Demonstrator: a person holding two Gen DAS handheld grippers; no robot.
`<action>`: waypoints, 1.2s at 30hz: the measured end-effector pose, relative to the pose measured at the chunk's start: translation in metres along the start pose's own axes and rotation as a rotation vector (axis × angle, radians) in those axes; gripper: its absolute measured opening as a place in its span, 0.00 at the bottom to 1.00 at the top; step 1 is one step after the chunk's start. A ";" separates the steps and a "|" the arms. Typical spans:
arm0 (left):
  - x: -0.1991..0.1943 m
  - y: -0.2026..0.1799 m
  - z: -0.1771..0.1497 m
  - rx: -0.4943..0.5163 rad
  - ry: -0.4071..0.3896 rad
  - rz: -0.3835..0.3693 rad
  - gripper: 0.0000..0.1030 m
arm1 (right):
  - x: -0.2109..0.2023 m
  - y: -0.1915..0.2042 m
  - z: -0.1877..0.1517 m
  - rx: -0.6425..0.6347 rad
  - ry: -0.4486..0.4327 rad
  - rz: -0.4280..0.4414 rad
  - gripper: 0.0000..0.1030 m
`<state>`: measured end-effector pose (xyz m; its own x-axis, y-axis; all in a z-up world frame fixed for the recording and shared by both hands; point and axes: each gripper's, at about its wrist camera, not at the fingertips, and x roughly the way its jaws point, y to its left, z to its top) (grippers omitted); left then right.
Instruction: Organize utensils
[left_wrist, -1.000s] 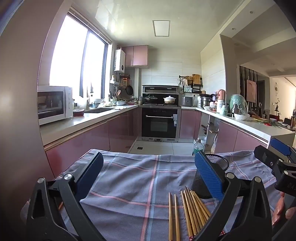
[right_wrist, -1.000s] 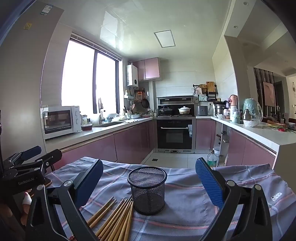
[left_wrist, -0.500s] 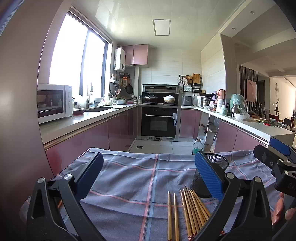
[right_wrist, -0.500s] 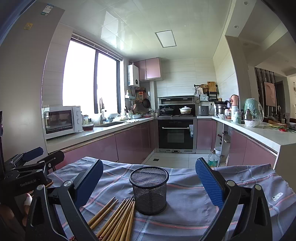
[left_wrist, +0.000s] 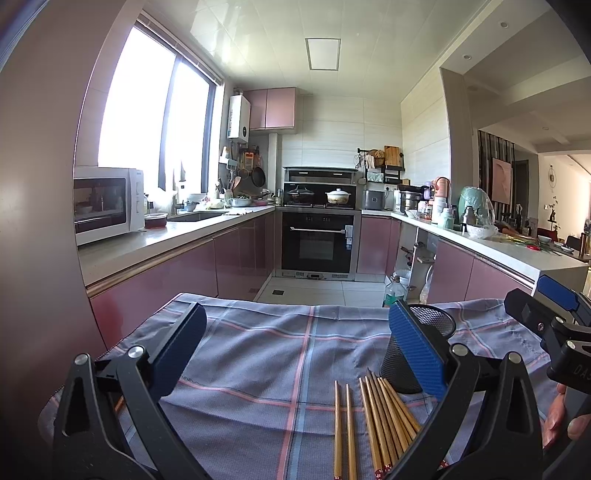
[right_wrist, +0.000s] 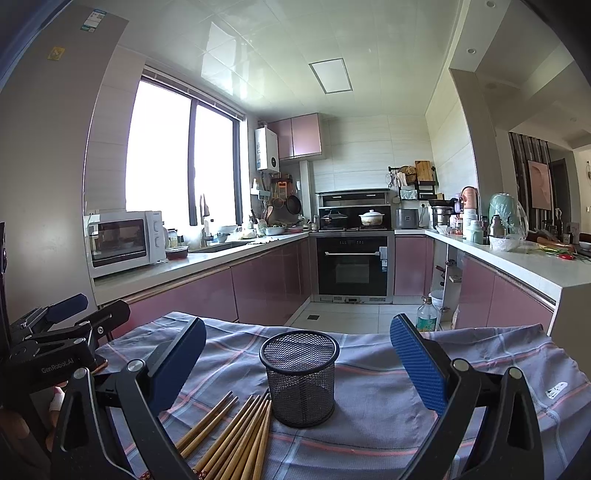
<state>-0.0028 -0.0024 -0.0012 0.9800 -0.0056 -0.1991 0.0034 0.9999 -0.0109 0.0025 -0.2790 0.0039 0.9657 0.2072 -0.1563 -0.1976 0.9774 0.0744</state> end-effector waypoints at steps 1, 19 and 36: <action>0.001 0.000 -0.001 0.000 -0.001 -0.001 0.94 | 0.000 0.000 0.000 0.000 0.002 -0.001 0.94; 0.001 -0.001 -0.002 -0.005 0.007 -0.006 0.94 | 0.006 0.000 -0.006 0.004 0.010 0.005 0.94; 0.002 -0.002 -0.002 -0.006 0.009 -0.006 0.94 | 0.005 -0.001 -0.006 0.006 0.009 0.005 0.94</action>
<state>-0.0018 -0.0040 -0.0040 0.9781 -0.0119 -0.2079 0.0084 0.9998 -0.0178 0.0069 -0.2785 -0.0026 0.9631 0.2124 -0.1651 -0.2014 0.9762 0.0811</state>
